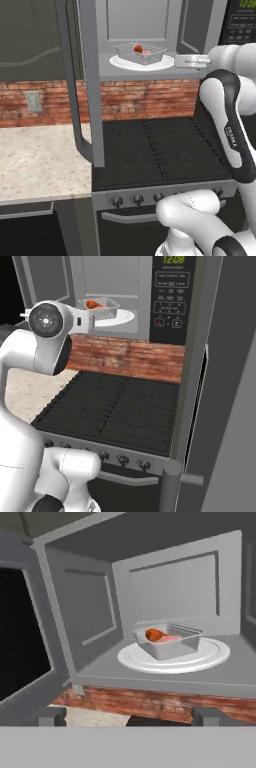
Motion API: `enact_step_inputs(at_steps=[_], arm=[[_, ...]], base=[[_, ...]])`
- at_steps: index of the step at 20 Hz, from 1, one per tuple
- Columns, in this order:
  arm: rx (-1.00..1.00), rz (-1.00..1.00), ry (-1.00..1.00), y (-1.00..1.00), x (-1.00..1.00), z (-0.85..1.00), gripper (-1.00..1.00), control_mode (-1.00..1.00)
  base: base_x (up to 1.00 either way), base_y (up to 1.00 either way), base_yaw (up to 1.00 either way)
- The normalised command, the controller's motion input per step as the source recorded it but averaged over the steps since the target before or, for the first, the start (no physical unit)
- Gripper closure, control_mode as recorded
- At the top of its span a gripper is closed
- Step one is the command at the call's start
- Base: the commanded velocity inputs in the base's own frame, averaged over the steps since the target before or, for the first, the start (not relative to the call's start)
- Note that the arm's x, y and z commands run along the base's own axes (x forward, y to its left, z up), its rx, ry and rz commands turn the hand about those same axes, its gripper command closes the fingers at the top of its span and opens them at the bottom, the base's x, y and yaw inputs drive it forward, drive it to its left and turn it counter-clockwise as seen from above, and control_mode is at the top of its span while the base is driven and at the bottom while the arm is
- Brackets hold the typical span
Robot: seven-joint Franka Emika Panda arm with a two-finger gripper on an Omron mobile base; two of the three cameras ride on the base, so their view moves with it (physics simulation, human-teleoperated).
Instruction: Place the tupperware containing the steak and carrot meal in the microwave. Close the microwave door and press the start button to reheat the meal.
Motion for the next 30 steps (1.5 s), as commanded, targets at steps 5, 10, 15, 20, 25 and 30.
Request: enact_step_inputs(at_steps=[5, 10, 15, 20, 25, 30], arm=[[-0.5, 0.23, 0.0, 0.23, -1.0, 0.08, -1.0, -1.0], [-0.43, 0.14, -0.03, 0.31, -1.0, 0.0, -1.0, -1.0], [-0.22, 0.03, -0.15, 0.29, -0.88, 0.0, -1.0, -1.0], [-0.19, 0.0, -0.2, 0.25, -0.73, 0.0, -1.0, -1.0], [-0.23, -0.01, -0.22, 0.41, -0.38, -0.07, -1.0, -1.0], [-0.23, -0.08, -0.19, 0.51, -0.1, -0.12, -1.0, -1.0]], base=[[0.0, 0.0, 0.0], [0.0, 0.0, 0.0], [0.0, 0.0, 0.0], [0.0, 0.0, 0.0], [0.0, 0.0, 0.0], [0.0, 0.0, 0.0]])
